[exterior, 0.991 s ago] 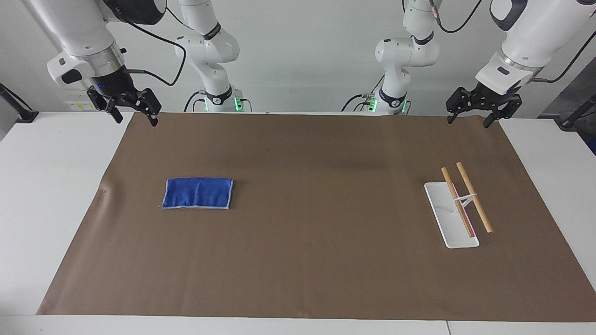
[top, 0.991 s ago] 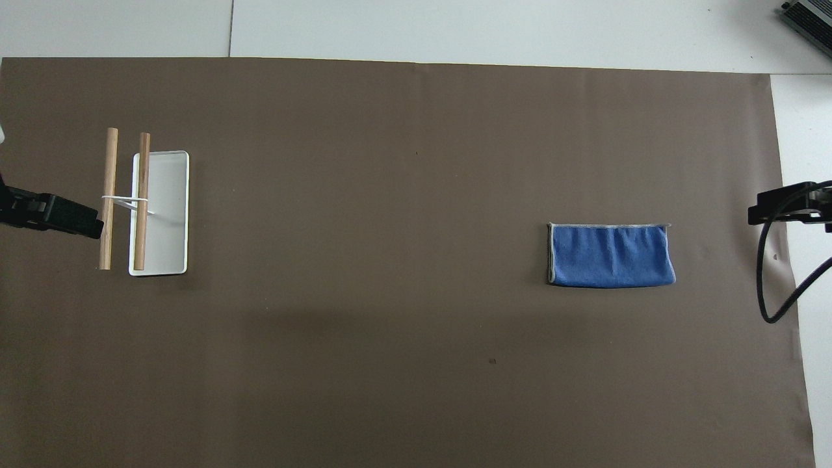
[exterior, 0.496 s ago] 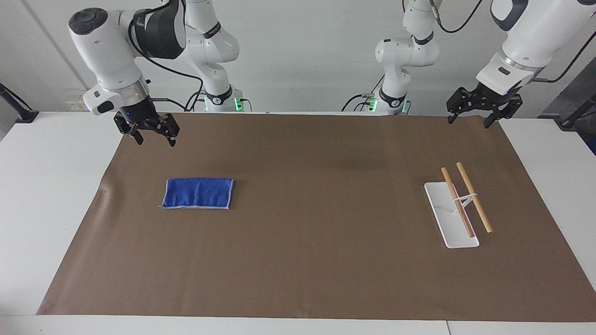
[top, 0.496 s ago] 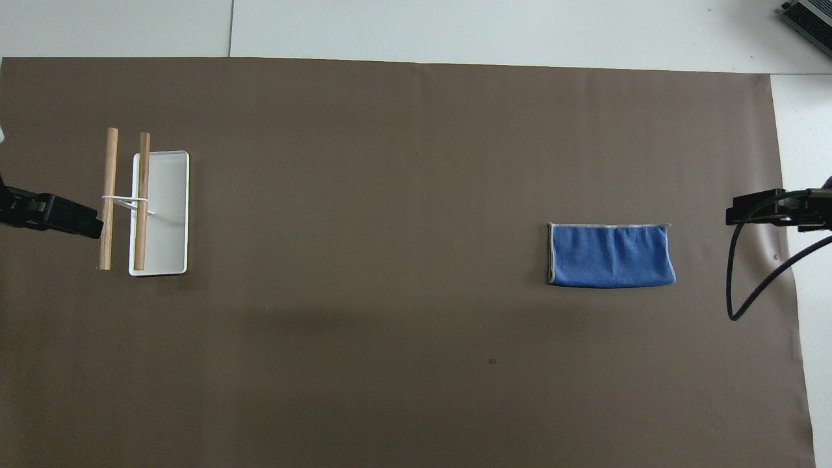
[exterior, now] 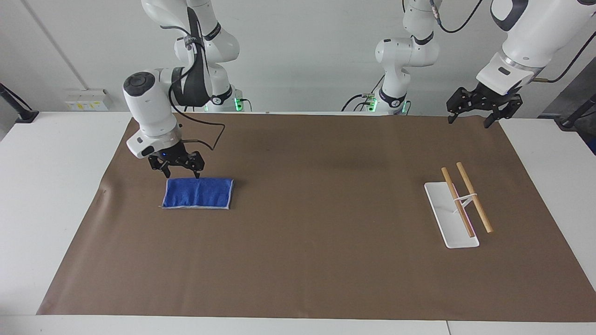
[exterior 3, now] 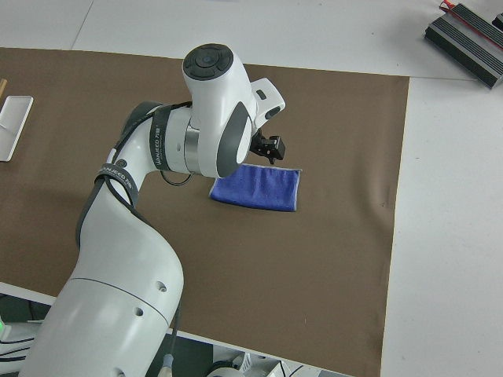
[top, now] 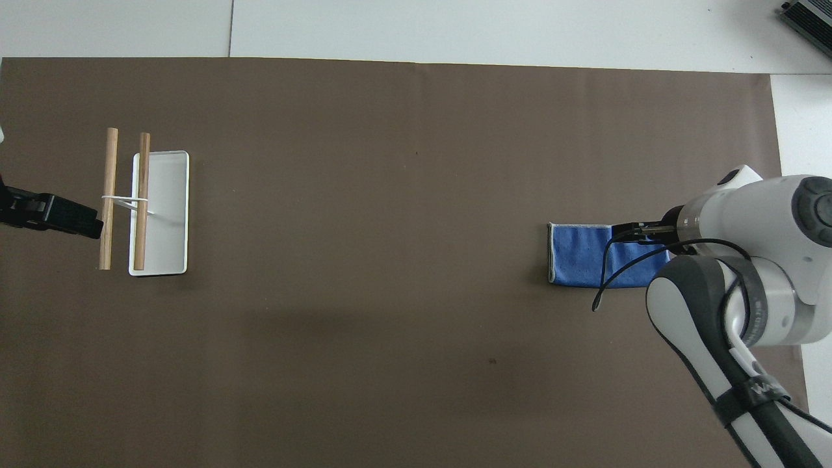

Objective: Right arm passes towel to left arm to hang
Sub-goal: 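Reach the right gripper down to the blue towel and grasp its edge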

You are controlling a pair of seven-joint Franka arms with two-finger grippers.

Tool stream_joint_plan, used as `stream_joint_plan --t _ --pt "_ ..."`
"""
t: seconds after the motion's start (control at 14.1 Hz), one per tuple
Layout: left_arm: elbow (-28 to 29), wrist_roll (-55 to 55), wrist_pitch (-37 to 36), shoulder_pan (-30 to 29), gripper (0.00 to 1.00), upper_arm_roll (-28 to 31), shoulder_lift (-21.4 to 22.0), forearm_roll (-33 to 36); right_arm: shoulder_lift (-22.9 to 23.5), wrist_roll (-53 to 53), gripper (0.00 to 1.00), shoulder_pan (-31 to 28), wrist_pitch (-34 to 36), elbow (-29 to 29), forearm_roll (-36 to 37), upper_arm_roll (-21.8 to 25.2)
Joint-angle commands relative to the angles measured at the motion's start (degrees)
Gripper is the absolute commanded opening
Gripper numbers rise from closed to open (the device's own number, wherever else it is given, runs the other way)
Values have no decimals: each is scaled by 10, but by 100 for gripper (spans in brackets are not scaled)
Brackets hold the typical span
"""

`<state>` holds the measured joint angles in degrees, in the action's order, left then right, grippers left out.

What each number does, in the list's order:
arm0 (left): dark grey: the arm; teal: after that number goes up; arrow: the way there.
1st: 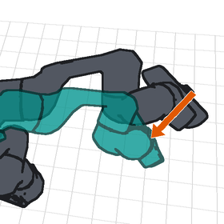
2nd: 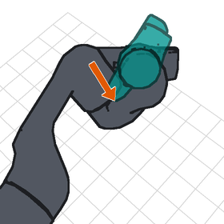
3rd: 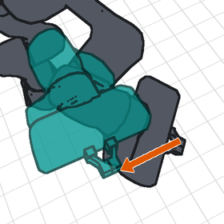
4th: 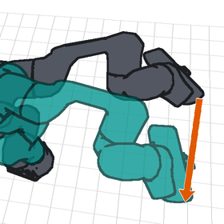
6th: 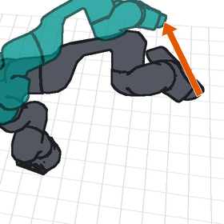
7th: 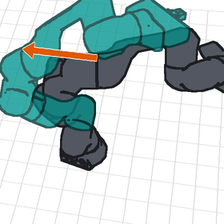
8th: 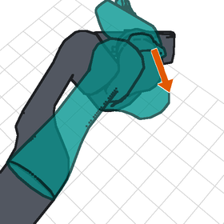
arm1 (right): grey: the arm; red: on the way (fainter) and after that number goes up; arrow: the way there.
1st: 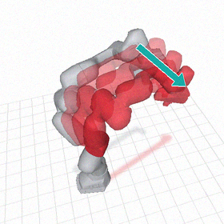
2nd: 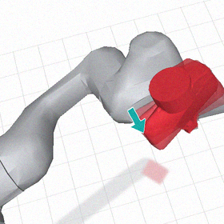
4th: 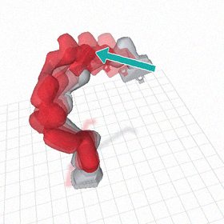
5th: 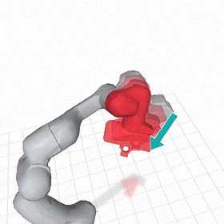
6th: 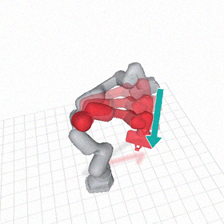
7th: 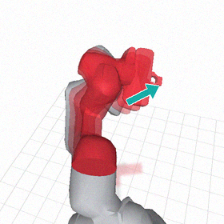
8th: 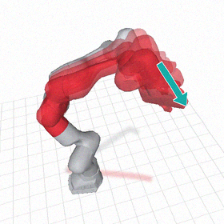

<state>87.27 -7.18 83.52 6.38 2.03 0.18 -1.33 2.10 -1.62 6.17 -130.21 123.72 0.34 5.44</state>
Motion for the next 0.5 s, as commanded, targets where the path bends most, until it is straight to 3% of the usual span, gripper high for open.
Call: stream_joint_plan --t 0.0,0.21,0.42 --pt "11 6 -2 1 100 1 11 12 23 1 100 -4 -60 34 2 -3" --pt "11 6 -2 1 100 1 11 12 38 0 100 -5 -147 82 1 -3" --pt "11 6 -2 1 100 1 11 12 61 2 100 -5 -186 86 2 -3"
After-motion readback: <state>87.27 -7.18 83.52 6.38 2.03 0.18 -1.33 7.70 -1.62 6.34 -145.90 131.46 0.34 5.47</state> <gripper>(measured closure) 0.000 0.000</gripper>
